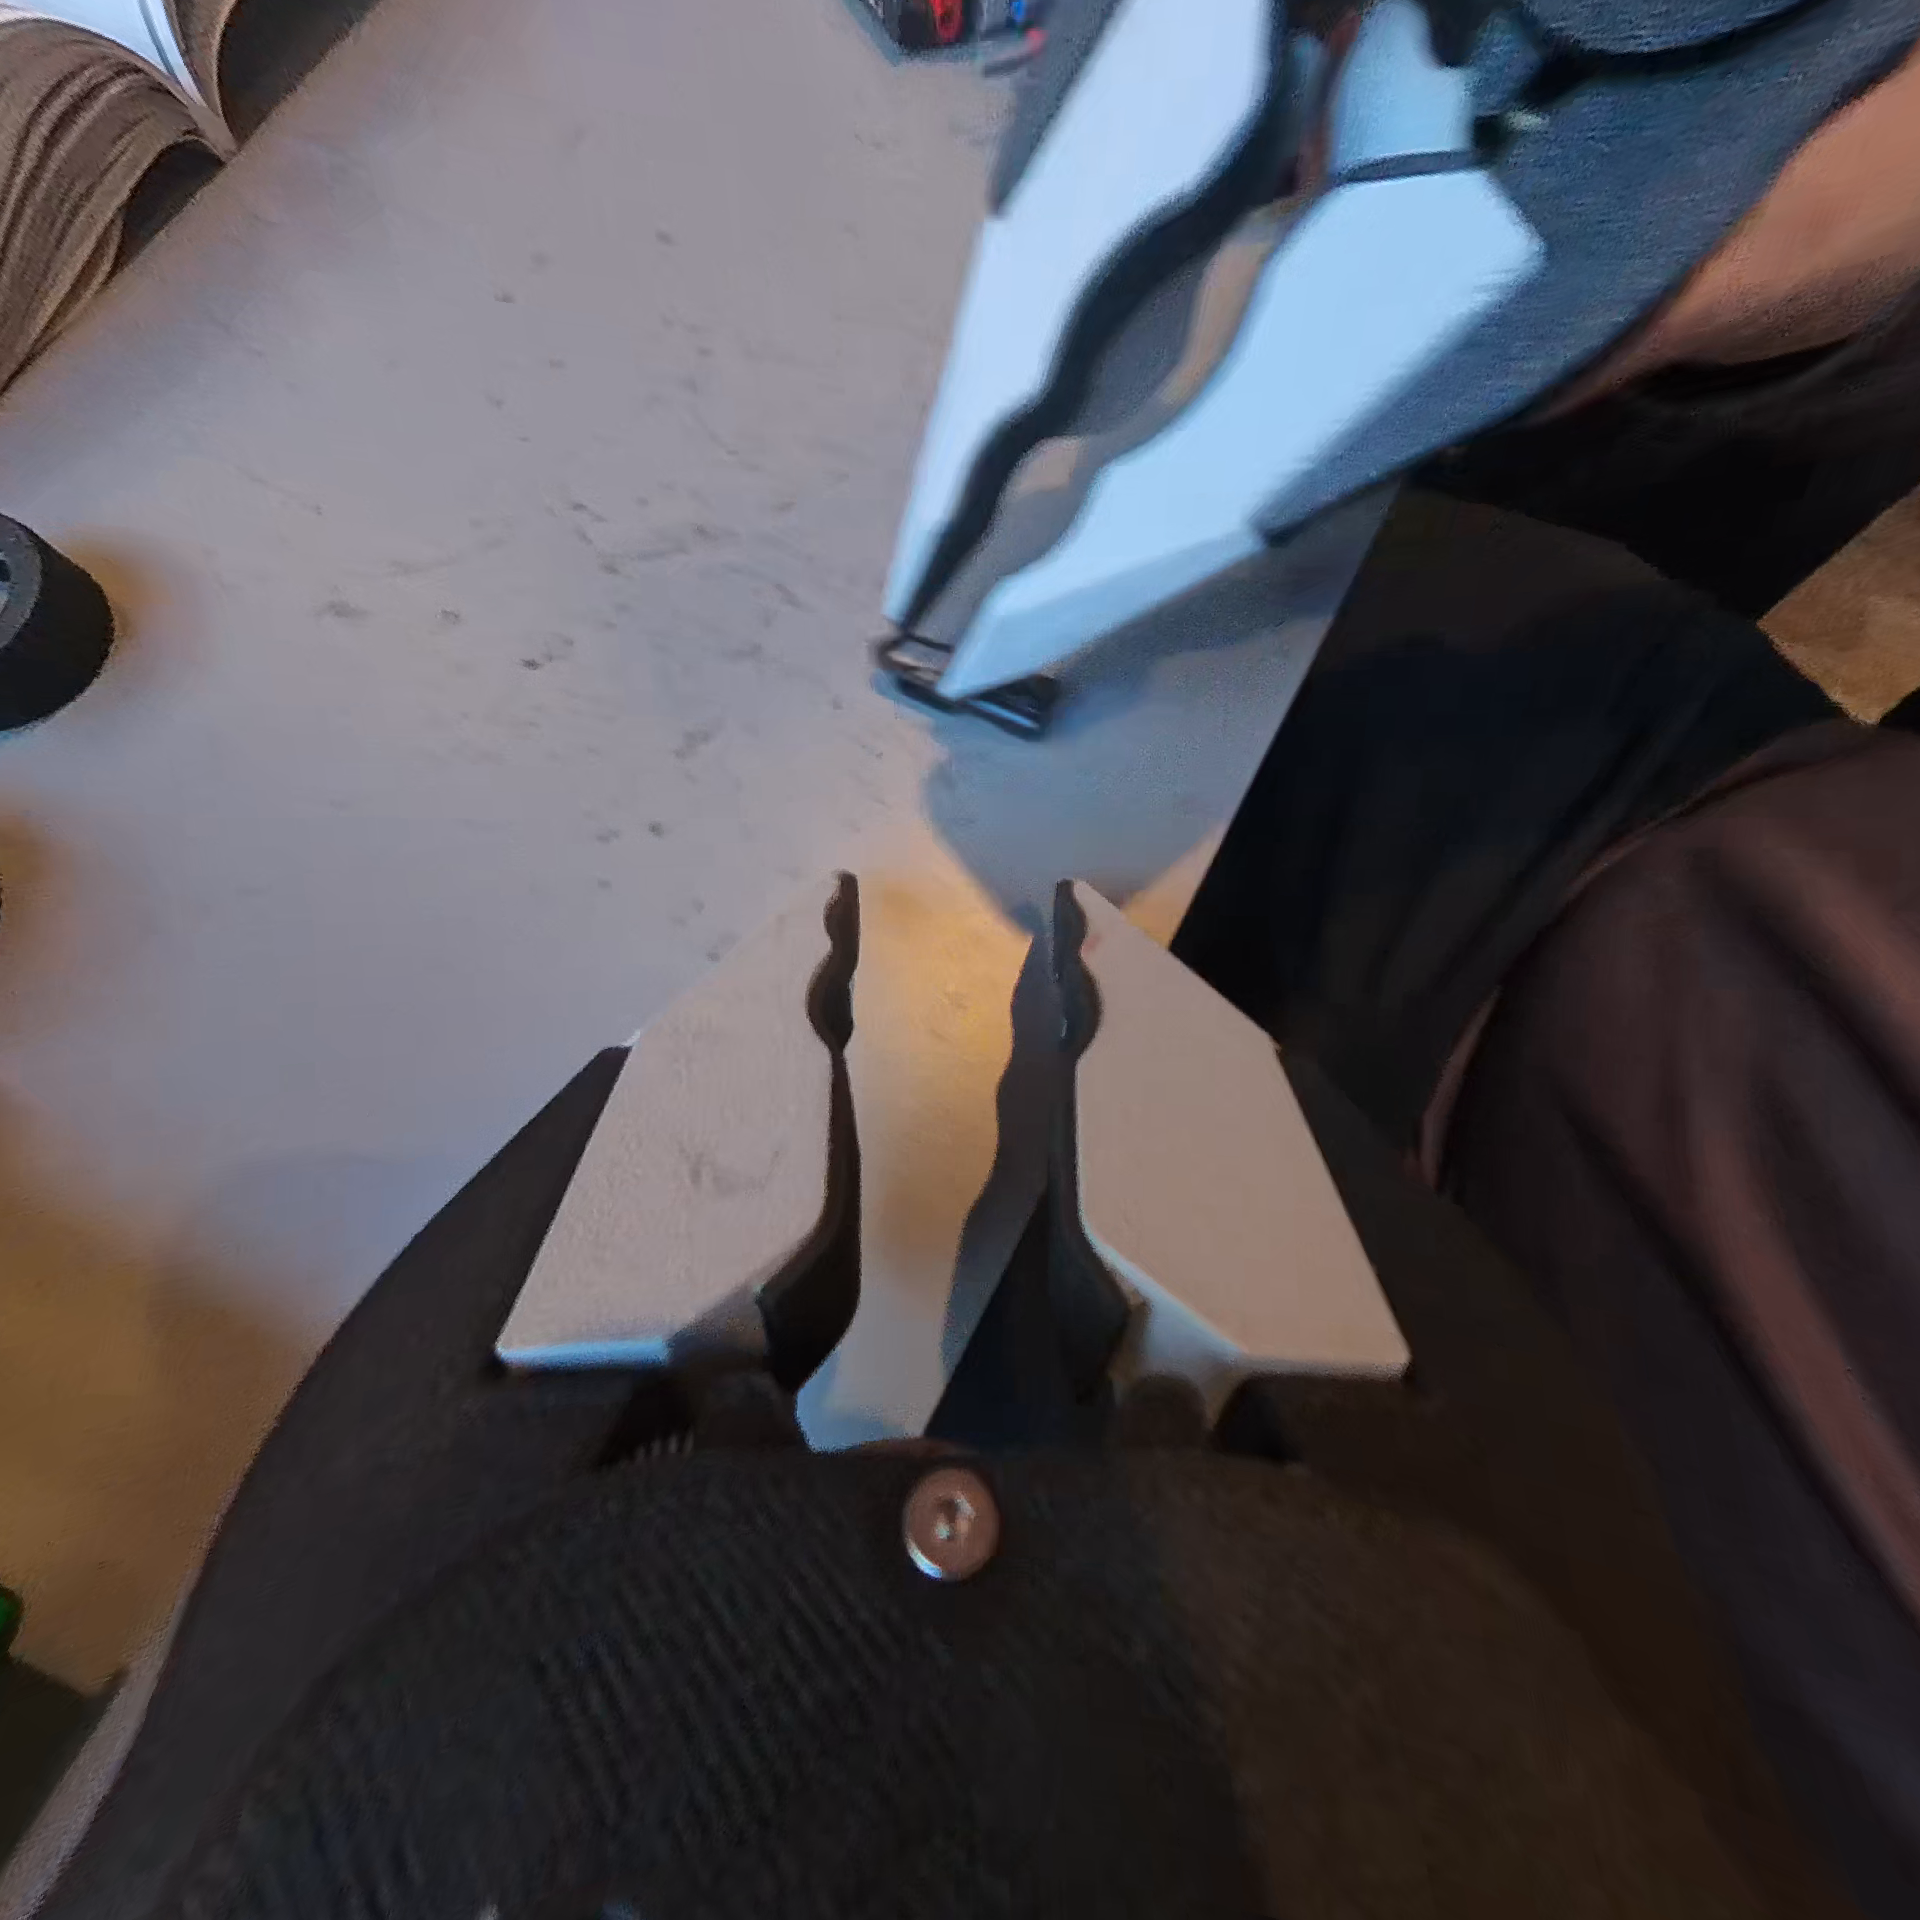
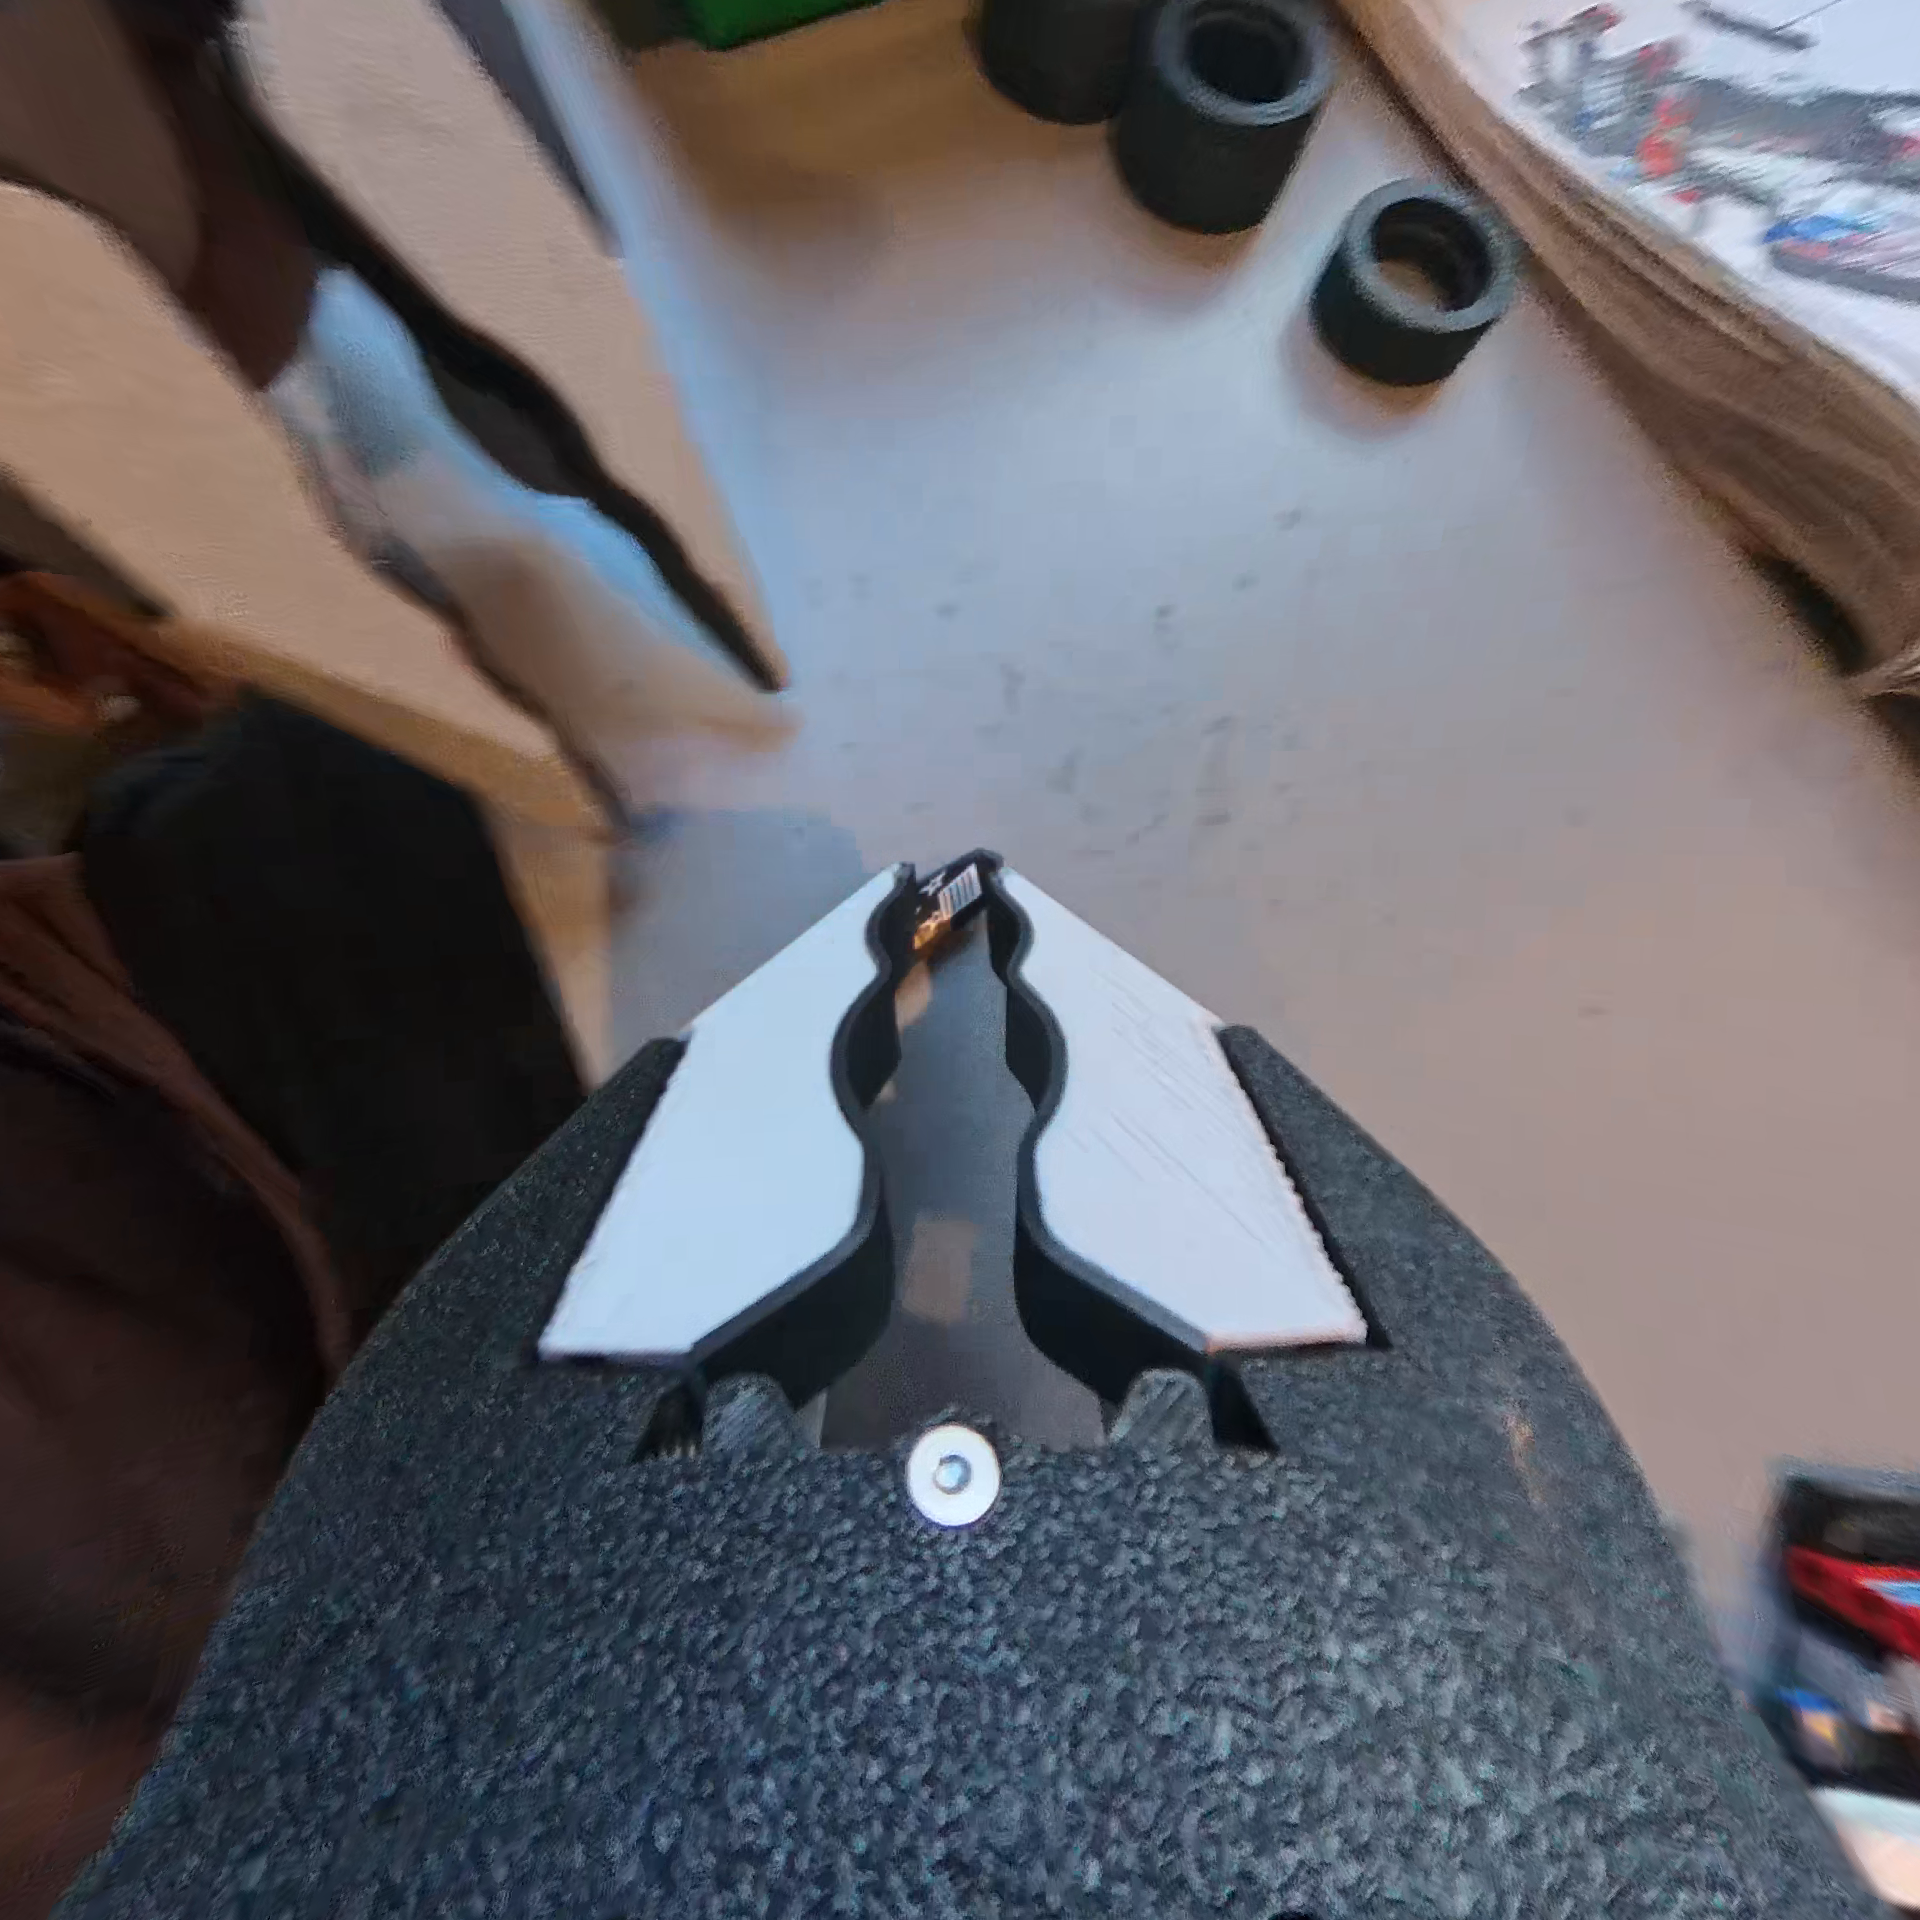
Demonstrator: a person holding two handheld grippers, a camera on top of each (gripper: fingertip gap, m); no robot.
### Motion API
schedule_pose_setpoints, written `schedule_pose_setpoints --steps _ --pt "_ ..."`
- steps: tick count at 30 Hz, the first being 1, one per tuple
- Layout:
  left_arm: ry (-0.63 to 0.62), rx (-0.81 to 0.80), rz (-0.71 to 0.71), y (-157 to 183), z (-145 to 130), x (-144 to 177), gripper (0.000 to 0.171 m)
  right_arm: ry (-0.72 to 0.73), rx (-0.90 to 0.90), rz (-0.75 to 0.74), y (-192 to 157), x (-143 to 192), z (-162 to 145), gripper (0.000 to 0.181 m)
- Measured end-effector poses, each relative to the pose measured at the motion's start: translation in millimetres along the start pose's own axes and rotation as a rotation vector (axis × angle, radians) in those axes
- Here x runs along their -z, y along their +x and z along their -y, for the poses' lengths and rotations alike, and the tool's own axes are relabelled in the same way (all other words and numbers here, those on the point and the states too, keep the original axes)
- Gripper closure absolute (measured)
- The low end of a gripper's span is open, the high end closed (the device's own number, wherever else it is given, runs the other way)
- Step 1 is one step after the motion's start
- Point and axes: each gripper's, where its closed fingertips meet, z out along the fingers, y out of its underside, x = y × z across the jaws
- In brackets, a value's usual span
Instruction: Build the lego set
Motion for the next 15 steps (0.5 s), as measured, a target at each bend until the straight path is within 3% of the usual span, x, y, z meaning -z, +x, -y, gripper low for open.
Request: schedule_pose_setpoints --steps 4,8,12,15 --pt "0.088 0.083 0.039 -10.7 15.7 -2.3 0.135 -0.007 -0.038 -0.041 43.0 -13.9 12.7 0.170" --pt "0.214 0.226 0.167 -47.0 36.3 2.6 0.129 0.129 -0.149 -0.055 59.2 17.9 35.2 0.173" --pt "0.325 0.206 0.222 -71.5 58.9 8.5 0.114 0.276 -0.235 -0.032 50.7 50.3 32.8 0.175" --pt "0.348 0.106 0.176 -66.0 70.3 0.3 0.113 0.301 -0.246 -0.030 36.2 42.8 20.1 0.171"
